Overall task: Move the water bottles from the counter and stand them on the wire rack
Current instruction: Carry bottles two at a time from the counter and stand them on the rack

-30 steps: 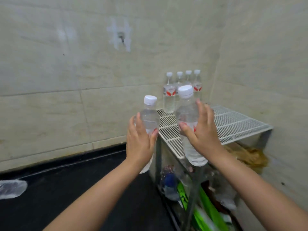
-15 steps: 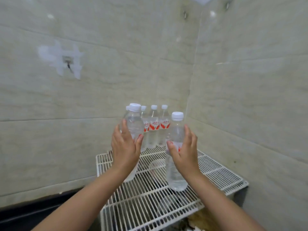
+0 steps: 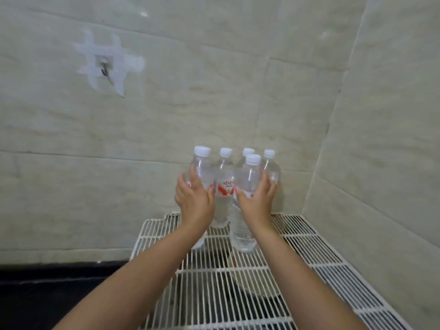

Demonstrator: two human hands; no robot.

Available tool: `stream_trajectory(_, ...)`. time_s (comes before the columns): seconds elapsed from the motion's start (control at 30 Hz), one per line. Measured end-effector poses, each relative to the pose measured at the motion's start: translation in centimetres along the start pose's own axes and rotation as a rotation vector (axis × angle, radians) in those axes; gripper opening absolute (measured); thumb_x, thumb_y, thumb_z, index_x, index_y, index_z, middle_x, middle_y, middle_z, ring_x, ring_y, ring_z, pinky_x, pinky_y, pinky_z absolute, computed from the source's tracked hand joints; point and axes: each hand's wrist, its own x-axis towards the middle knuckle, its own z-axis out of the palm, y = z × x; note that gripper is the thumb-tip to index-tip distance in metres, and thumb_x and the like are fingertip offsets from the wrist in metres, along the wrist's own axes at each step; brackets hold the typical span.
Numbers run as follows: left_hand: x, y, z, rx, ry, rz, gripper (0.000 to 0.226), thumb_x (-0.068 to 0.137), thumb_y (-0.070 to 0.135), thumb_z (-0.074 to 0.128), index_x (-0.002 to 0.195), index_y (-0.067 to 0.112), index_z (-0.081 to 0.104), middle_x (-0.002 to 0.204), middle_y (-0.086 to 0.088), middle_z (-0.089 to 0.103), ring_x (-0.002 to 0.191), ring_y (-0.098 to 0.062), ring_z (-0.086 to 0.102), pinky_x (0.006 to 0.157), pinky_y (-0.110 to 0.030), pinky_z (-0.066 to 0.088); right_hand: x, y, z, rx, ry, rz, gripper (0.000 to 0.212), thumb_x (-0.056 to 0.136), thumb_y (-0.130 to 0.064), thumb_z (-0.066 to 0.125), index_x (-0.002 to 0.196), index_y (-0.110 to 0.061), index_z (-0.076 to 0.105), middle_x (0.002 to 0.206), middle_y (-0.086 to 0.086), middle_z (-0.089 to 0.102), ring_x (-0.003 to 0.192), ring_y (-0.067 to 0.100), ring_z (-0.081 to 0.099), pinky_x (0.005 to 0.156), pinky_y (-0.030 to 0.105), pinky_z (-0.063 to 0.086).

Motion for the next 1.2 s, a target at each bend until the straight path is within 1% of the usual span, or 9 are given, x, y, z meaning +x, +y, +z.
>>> stream_trajectory(0.13, 0.3, -0.5, 1.7, 0.006, 0.044, -0.110, 0.067, 0.089, 0.025, 0.052, 0.141, 0.007, 0.015, 0.143, -0.028, 0.019, 0.131, -0.040, 0.022, 0.106, -0.049, 0.022, 2.1, 1.3, 2.3, 0.035, -0.073, -0.047, 0.084, 0.075, -0.030, 0.071, 0.141, -0.020, 0.019, 0.136, 0.013, 0.026, 0.115, 0.020, 0.037, 0.089, 0.025, 0.036)
stream_trajectory(0.27, -0.9, -1.3, 2.3, -0.034, 0.149, 0.003, 0.072, 0.081, 0.019, 0.064, 0.133, 0.023, 0.015, 0.131, -0.033, 0.032, 0.116, -0.045, 0.038, 0.096, -0.052, 0.036, 2.0, 2.8, 3.3, 0.008, -0.142, -0.119, 0.085, 0.070, -0.044, 0.070, 0.137, -0.025, 0.023, 0.132, 0.006, 0.027, 0.103, 0.009, 0.031, 0.081, 0.017, 0.031)
stream_trajectory(0.33, -1.0, -1.7, 2.1, -0.051, 0.155, 0.023, 0.071, 0.078, 0.020, 0.068, 0.124, 0.031, 0.015, 0.128, -0.031, 0.033, 0.114, -0.042, 0.039, 0.095, -0.047, 0.038, 1.8, 3.0, 3.2, -0.013, -0.185, -0.165, 0.085, 0.071, -0.048, 0.068, 0.138, -0.021, 0.023, 0.133, 0.008, 0.028, 0.110, 0.013, 0.033, 0.086, 0.020, 0.030)
stream_trajectory(0.47, -0.5, -2.0, 1.0, -0.021, 0.074, -0.020, 0.070, 0.083, 0.031, 0.060, 0.139, 0.016, 0.021, 0.131, -0.025, 0.032, 0.120, -0.032, 0.032, 0.100, -0.042, 0.032, 1.6, 2.9, 2.4, -0.033, -0.191, -0.158, 0.075, 0.081, -0.043, 0.060, 0.139, -0.013, 0.022, 0.136, 0.014, 0.029, 0.122, 0.023, 0.035, 0.091, 0.024, 0.027)
stream_trajectory(0.7, 4.2, 0.8, -2.3, 0.052, -0.018, 0.064, 0.067, 0.081, 0.037, 0.062, 0.133, 0.006, 0.033, 0.132, -0.016, 0.044, 0.124, -0.031, 0.040, 0.099, -0.040, 0.036, 3.5, 0.1, -0.1, -0.126, -0.156, -0.124, 0.065, 0.082, -0.049, 0.053, 0.130, -0.008, 0.039, 0.131, 0.012, 0.042, 0.122, 0.026, 0.039, 0.097, 0.034, 0.034)
stream_trajectory(0.8, 6.0, 2.2, -2.9, 0.184, -0.096, 0.051, 0.058, 0.083, 0.034, 0.060, 0.131, 0.008, 0.040, 0.132, -0.013, 0.050, 0.120, -0.029, 0.047, 0.093, -0.037, 0.041, 6.1, -2.4, -1.2, -0.234, -0.201, -0.117, 0.057, 0.082, -0.053, 0.052, 0.115, -0.007, 0.051, 0.111, 0.011, 0.056, 0.104, 0.026, 0.053, 0.074, 0.030, 0.040)
stream_trajectory(0.9, 6.3, 2.4, -3.4, 0.287, -0.118, 0.077, 0.048, 0.083, 0.035, 0.059, 0.124, 0.012, 0.050, 0.121, -0.012, 0.059, 0.109, -0.029, 0.055, 0.080, -0.033, 0.044, 7.3, -4.2, -1.5, -0.532, -0.377, -0.118, 0.053, 0.078, -0.062, 0.049, 0.092, -0.011, 0.056, 0.081, 0.002, 0.052, 0.078, 0.024, 0.055, 0.048, 0.025, 0.029)
stream_trajectory(1.07, 6.2, 2.6, -4.1, 0.348, -0.109, 0.101, 0.047, 0.079, 0.038, 0.064, 0.117, 0.013, 0.054, 0.112, -0.011, 0.063, 0.100, -0.028, 0.059, 0.066, -0.027, 0.037, 7.8, -5.8, -1.4, -0.691, -0.418, -0.142, 0.043, 0.080, -0.051, 0.055, 0.084, -0.009, 0.055, 0.076, 0.001, 0.048, 0.077, 0.023, 0.052, 0.051, 0.026, 0.031)
stream_trajectory(1.2, 6.1, 2.9, -4.4, 0.368, -0.127, 0.105, 0.047, 0.079, 0.038, 0.063, 0.118, 0.012, 0.054, 0.112, -0.012, 0.063, 0.101, -0.029, 0.059, 0.067, -0.027, 0.038, 8.6, -6.8, -3.0, -0.558, -0.738, -0.080, 0.028, 0.084, -0.028, 0.056, 0.066, -0.008, 0.047, 0.066, 0.003, 0.049, 0.059, 0.019, 0.052, 0.047, 0.022, 0.038)
